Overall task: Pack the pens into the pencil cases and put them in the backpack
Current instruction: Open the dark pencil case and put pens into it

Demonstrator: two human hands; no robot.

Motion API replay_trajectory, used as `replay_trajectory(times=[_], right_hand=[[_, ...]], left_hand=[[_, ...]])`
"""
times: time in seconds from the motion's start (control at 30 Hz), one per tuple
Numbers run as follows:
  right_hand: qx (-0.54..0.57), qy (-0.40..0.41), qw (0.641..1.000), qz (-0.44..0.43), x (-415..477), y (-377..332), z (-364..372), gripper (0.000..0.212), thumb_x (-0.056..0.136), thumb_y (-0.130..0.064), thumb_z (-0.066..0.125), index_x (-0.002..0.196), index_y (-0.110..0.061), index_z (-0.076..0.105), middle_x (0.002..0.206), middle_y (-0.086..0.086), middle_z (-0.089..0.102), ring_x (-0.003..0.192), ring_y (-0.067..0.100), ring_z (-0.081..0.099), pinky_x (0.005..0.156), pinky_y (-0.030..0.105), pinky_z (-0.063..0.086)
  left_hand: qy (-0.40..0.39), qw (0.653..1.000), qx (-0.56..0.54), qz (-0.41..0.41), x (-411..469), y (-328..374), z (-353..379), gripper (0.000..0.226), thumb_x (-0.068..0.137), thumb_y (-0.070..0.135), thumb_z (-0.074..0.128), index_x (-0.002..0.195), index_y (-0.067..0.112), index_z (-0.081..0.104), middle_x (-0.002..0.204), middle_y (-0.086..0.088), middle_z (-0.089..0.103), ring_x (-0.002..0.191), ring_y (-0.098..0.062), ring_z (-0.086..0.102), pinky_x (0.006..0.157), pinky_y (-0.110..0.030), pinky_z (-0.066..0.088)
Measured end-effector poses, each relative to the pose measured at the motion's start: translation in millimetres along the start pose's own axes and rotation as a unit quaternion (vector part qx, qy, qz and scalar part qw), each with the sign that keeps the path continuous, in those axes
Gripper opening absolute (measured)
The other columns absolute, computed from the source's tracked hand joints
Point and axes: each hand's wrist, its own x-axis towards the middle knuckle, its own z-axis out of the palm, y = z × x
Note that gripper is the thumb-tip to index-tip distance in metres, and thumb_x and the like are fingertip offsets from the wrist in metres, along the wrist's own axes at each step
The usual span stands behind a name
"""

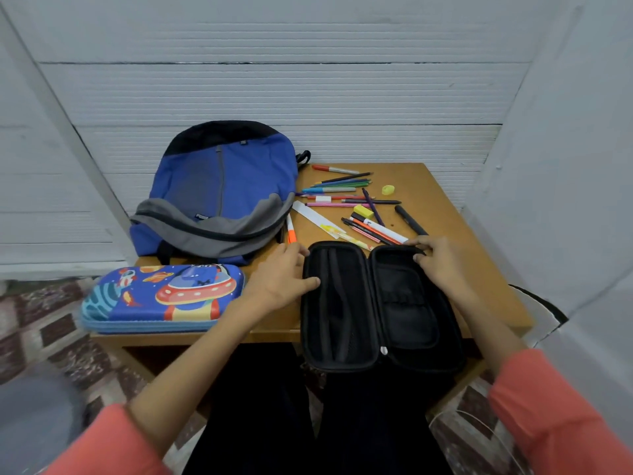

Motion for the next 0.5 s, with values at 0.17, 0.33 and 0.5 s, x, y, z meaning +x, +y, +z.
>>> replay_trajectory(times=[0.17,0.33,0.5], right_hand=[[-0.028,-0.003,1.000,-0.007,2,-4,-4,0.035,0.087,0.002,0.060,0.111,-0.020,0.072,0.115,0.004,0.069,0.107,0.022,0.060,0.076,0.023,0.037],[-0.018,-0.003,1.000,-0.021,0,-2,-4,0.034,0.088,0.002,0.061,0.113,-0.018,0.071,0.117,0.005,0.068,0.108,0.022,0.058,0.079,0.024,0.038],[-0.001,-0.002,1.000,-0.016,-1,-2,-4,0.035,0.089,0.002,0.059,0.117,-0.017,0.070,0.122,0.006,0.066,0.114,0.023,0.057,0.082,0.023,0.037]], left_hand=[[0.075,0.996,0.023,0.032,5,4,30,0.042,0.083,0.047,0.069,0.115,0.024,0.054,0.115,0.005,0.048,0.113,-0.016,0.048,0.086,-0.039,0.049],[0.062,0.996,0.064,0.025,10,5,25,0.041,0.080,0.050,0.070,0.106,0.023,0.054,0.111,0.004,0.051,0.106,-0.018,0.051,0.083,-0.038,0.049],[0.067,0.994,0.081,0.036,14,8,22,0.028,0.079,0.042,0.066,0.094,0.020,0.056,0.102,0.002,0.055,0.093,-0.021,0.054,0.074,-0.033,0.046]])
